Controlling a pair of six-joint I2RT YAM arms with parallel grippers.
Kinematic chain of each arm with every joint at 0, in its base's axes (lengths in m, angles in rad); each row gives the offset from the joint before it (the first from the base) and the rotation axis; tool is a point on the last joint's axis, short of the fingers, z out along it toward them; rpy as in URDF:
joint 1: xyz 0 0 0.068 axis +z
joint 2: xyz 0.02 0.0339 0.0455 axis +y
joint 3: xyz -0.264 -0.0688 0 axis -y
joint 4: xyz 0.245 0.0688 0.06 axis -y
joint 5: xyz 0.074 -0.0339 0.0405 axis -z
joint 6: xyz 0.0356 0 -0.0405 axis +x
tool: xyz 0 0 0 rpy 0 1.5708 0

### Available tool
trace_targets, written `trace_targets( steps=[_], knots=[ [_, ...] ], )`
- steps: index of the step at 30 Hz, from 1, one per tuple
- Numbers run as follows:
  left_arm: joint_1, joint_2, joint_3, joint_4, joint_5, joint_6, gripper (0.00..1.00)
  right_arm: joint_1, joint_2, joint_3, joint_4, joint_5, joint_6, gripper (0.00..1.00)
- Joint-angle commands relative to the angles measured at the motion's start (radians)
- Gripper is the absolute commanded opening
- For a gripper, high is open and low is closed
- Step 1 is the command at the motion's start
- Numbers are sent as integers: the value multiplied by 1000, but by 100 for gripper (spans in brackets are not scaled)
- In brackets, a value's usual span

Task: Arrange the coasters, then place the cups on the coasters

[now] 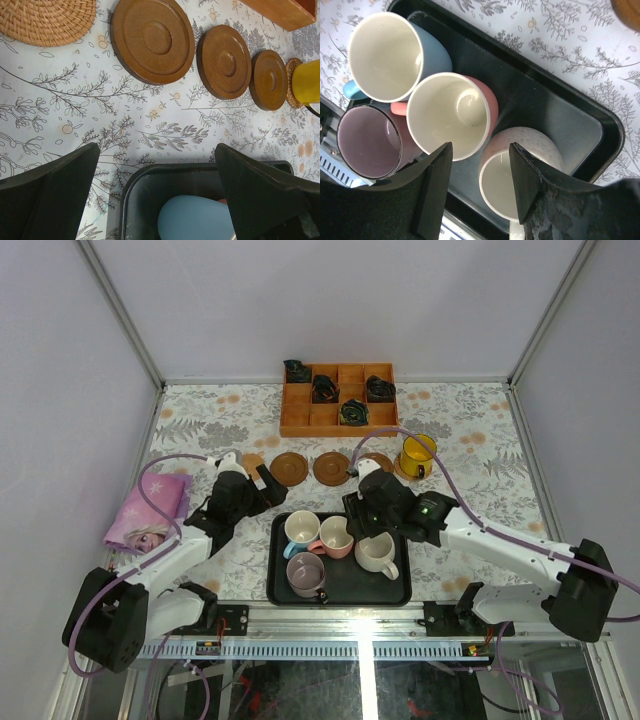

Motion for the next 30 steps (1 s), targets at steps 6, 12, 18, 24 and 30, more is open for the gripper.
trace_targets(
  steps=[6,12,18,24,30],
  knots=[
    [-5,-3,-10,65,9,-1,100,19,86,50,-17,32,-3,31],
    [-4,-3,-16,70,9,-3,100,19,130,77,-42,34,-22,18],
    [-4,0,-17,76,12,-2,100,18,161,110,-52,88,-69,5],
    [-4,9,-15,80,17,3,100,19,205,149,-43,179,-130,3],
    [-4,14,-13,78,16,7,100,18,220,156,11,147,-180,1]
  ],
)
